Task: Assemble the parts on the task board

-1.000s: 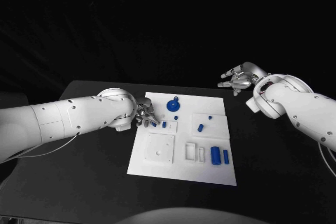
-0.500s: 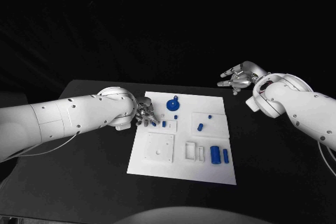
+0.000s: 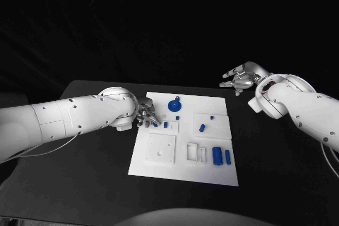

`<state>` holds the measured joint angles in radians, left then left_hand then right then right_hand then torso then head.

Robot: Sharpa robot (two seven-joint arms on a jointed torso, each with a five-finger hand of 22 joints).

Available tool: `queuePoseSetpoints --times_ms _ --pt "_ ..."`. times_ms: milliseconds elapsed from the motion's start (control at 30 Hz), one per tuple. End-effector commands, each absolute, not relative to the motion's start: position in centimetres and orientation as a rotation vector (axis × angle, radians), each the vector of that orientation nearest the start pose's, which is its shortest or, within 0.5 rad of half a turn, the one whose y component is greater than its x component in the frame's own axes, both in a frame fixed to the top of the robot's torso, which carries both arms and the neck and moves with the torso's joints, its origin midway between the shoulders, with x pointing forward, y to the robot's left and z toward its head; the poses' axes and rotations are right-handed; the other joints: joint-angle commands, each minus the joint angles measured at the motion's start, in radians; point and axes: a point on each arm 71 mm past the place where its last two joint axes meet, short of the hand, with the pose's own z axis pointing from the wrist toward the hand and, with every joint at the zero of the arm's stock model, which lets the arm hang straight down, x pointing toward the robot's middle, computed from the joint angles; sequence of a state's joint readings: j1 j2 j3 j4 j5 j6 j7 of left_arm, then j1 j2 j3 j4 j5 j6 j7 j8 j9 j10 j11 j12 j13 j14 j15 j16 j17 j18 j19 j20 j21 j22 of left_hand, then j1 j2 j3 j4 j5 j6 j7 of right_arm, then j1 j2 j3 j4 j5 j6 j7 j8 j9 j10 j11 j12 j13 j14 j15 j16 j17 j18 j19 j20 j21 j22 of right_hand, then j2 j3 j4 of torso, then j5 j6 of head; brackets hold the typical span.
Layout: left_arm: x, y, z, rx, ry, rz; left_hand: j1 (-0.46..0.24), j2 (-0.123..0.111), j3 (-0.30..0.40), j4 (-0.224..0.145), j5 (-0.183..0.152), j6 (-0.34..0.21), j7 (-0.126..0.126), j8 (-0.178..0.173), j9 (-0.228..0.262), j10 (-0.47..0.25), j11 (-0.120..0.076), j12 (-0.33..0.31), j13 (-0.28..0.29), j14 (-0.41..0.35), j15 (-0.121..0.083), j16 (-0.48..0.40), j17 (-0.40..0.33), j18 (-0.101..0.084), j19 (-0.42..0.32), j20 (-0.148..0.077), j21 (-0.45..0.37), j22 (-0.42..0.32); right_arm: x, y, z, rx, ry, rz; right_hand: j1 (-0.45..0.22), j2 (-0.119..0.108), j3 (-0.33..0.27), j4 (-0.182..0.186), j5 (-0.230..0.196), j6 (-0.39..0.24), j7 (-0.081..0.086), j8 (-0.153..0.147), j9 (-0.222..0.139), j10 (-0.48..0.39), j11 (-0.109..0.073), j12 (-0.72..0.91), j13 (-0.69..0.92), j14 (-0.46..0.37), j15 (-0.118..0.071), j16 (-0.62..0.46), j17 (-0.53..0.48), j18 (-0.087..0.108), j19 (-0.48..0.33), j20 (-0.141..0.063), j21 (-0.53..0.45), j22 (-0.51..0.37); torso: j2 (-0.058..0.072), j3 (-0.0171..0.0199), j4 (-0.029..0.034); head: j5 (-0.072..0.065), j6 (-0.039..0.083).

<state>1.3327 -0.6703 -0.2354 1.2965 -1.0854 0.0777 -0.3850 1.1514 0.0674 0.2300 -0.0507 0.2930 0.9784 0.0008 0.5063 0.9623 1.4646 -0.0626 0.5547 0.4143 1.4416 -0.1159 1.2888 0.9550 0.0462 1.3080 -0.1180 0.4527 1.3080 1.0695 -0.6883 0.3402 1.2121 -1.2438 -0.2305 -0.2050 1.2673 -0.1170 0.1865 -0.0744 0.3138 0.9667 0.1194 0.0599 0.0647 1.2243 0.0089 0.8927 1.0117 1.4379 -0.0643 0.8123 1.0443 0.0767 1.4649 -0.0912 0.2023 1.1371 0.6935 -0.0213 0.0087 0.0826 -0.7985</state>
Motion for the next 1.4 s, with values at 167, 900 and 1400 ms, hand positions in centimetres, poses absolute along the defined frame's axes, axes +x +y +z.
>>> queuePoseSetpoints --times_ms 167,900,1400 --pt "51.36 20.01 -24.04 -0.059 2.304 -0.33 0.024 0.026 0.017 -0.021 0.006 0.008 -0.016 0.003 0.002 0.041 -0.005 -0.003 -0.001 0.005 0.001 0.001 0.001 0.008 0.0 0.003 0.003 0.017 55.96 -24.17 -15.82 0.41 1.642 0.654 -0.008 0.003 -0.001 0.001 0.003 0.004 0.002 0.003 0.0 -0.005 -0.005 -0.002 -0.001 -0.001 -0.001 -0.004 -0.001 0.014 0.033 0.005 0.001 -0.001 0.001 -0.0004 -0.0001 0.0 0.0" --pt "51.27 19.38 -24.2 -0.077 2.306 -0.362 0.01 0.018 0.01 -0.01 0.023 0.008 -0.018 0.005 0.005 0.04 -0.006 -0.004 -0.002 0.005 -0.001 -0.002 -0.001 0.005 0.001 -0.001 0.001 0.017 55.95 -24.17 -15.86 0.411 1.642 0.653 -0.006 0.002 0.001 0.001 0.007 0.004 0.001 0.003 0.0 -0.006 -0.005 -0.003 -0.002 -0.002 -0.001 -0.005 -0.002 0.014 0.032 0.005 0.001 -0.002 0.0 0.0003 -0.0004 -0.003 -0.002" --pt "51.41 19.46 -24.27 -0.098 2.305 -0.362 -0.002 -0.024 -0.021 0.031 0.017 0.013 -0.023 -0.001 0.0 0.04 -0.009 -0.008 -0.004 0.004 -0.006 -0.009 -0.008 -0.005 0.005 -0.01 -0.004 0.017 55.95 -24.19 -15.88 0.412 1.642 0.652 -0.007 0.001 0.0 0.001 0.007 0.004 0.002 0.003 0.0 -0.007 -0.005 -0.003 -0.003 -0.002 -0.001 -0.006 -0.002 0.014 0.032 0.005 0.001 -0.002 0.0 0.0002 -0.0002 -0.005 -0.003"
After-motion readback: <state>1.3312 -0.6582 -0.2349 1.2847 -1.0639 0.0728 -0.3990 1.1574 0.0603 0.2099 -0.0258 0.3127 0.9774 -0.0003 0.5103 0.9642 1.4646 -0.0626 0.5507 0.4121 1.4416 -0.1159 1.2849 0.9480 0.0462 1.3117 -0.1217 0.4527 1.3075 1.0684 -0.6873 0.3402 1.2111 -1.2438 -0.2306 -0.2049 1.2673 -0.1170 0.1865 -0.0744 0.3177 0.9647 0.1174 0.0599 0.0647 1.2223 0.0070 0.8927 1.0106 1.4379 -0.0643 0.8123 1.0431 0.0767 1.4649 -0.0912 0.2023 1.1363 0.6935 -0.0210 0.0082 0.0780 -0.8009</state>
